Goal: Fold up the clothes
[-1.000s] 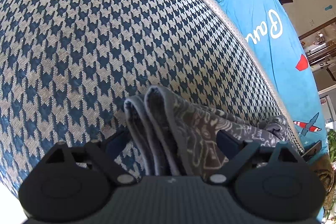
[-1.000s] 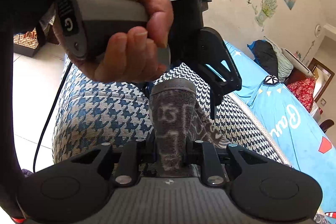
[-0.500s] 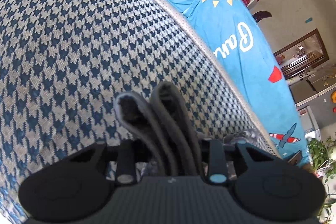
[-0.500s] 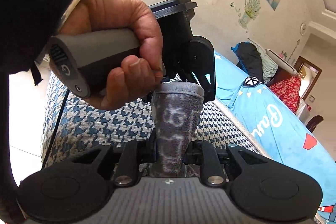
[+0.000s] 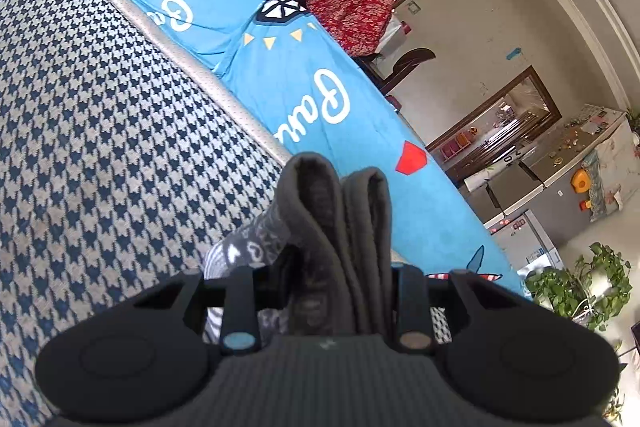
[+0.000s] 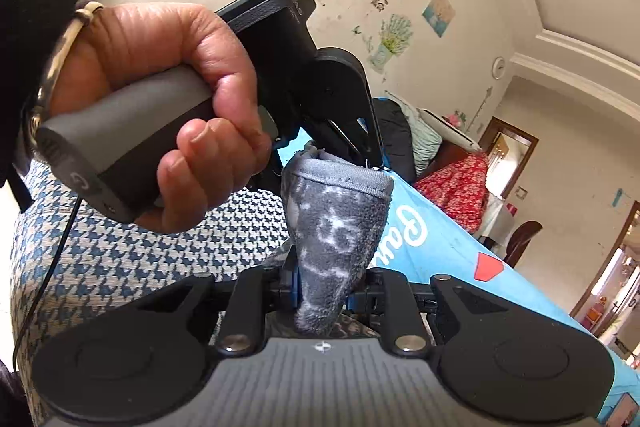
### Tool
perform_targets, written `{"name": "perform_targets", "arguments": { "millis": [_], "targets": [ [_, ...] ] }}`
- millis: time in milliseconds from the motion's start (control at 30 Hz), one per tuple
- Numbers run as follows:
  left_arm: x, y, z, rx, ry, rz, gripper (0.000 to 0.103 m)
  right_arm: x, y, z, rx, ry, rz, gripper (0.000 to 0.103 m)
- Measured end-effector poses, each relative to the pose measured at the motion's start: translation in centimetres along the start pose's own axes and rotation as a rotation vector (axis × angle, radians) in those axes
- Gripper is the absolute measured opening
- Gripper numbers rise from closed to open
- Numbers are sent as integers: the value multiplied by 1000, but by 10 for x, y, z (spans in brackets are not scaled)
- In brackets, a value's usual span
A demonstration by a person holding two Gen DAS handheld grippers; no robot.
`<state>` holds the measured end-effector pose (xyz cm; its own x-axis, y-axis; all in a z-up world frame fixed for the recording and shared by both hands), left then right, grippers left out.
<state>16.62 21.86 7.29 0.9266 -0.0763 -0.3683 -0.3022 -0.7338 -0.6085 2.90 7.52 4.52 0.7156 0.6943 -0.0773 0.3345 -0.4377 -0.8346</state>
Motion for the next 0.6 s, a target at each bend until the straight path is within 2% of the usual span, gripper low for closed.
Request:
{"name": "perform_targets", "arguments": {
  "millis": [167,333,467,600],
  "targets": [
    [10,15,-43,51,34,-24,28,-16,7,-29,9,73,-2,18],
    [27,40,-88,125,56,-19,28,-28,21,-58,81,123,37,18],
    [52,64,-109,186,47,5,28,-34,34,-78,160,146,82,18],
    [75,82,-118,198,36,48,30,-41,46,-94,225,166,129,18]
  ]
}}
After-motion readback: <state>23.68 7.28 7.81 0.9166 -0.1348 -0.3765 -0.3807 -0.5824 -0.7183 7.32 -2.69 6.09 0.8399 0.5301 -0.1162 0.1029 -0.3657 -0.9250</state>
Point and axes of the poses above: each gripper's, at about its wrist camera, not at the fingertips, and x roughly the way its jaws point, z to its left, y to its underside, the point moved 7 cm from there along x, roughly the way its jaws point, and after that the axes turned 8 degrees about -z, right-handed, at the moved point
